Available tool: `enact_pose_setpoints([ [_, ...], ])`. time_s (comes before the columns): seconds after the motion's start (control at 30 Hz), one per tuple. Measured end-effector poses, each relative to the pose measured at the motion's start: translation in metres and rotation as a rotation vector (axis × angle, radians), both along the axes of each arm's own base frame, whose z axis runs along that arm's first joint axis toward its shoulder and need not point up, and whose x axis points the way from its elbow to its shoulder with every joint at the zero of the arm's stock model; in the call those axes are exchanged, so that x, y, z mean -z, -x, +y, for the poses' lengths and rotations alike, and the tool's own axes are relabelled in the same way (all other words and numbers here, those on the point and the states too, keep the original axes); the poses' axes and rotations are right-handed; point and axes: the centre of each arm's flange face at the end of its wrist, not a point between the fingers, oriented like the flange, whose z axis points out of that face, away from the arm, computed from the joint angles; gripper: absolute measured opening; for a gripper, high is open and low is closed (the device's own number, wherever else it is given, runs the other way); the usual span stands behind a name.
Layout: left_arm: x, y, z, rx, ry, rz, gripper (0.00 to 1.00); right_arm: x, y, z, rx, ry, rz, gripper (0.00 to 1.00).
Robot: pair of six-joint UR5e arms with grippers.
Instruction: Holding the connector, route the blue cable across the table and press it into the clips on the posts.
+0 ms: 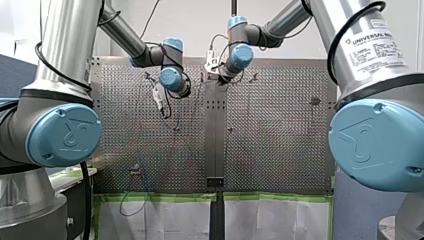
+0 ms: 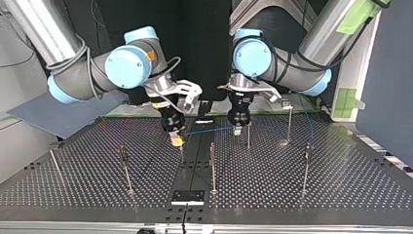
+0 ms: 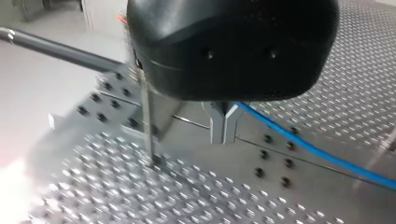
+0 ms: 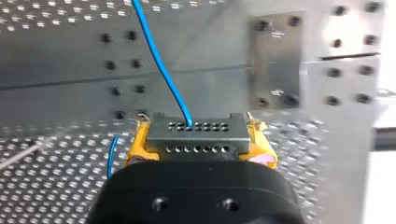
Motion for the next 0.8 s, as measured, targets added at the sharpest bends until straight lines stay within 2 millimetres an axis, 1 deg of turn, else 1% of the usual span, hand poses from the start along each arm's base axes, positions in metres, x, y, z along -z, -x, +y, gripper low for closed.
enact_pose_setpoints([
  [0.17, -0.028, 0.009, 0.002, 0.003, 0.016, -0.043, 0.00, -0.033, 0.012, 0.010, 0.004, 0.033, -0.028, 0.00],
  [0.3, -0.055, 0.017, 0.007, 0.000, 0.033, -0.089, 0.00, -0.061, 0.022, 0.019, 0.007, 0.067, -0.055, 0.00],
  [0.37, -0.065, 0.019, 0.009, -0.003, 0.039, -0.104, 0.00, -0.075, 0.028, 0.023, 0.010, 0.085, -0.070, 0.00],
  [0.43, -0.071, 0.020, 0.012, -0.007, 0.042, -0.113, 0.00, -0.083, 0.032, 0.025, 0.012, 0.095, -0.079, 0.00],
  [0.5, -0.073, 0.019, 0.013, -0.008, 0.041, -0.112, 0.00, -0.084, 0.033, 0.024, 0.014, 0.096, -0.080, 0.00],
  [0.6, -0.068, 0.014, 0.009, 0.008, 0.033, -0.100, 0.00, -0.078, 0.032, 0.020, 0.016, 0.088, -0.073, 0.00],
  [0.73, -0.054, 0.007, 0.001, 0.037, 0.009, -0.074, 0.00, -0.060, 0.028, 0.012, 0.018, 0.066, -0.051, 0.00],
  [0.8, -0.049, 0.003, 0.000, 0.041, 0.007, -0.071, 0.00, -0.053, 0.026, 0.009, 0.018, 0.058, -0.044, 0.00],
])
